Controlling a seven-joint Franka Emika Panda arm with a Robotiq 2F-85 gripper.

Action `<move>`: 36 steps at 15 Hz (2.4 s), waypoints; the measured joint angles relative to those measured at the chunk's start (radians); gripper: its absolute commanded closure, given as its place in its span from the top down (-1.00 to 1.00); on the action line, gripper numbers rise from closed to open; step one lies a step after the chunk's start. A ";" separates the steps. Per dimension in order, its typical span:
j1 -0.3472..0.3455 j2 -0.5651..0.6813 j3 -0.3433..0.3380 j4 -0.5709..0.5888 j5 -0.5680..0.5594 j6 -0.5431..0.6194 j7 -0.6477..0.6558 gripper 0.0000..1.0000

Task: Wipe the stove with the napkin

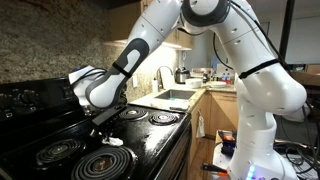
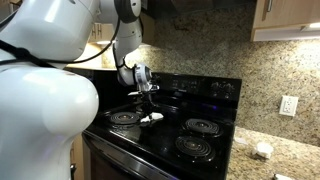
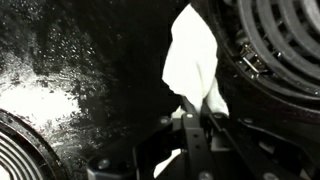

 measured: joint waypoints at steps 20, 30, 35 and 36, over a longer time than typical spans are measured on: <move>0.015 0.159 -0.195 0.220 -0.068 0.029 0.105 -0.85; 0.106 0.160 -0.116 0.239 -0.069 0.025 0.105 -0.85; 0.086 0.173 -0.186 0.248 -0.071 0.028 0.105 -0.85; 0.075 0.182 -0.208 0.255 -0.073 0.031 0.108 -0.85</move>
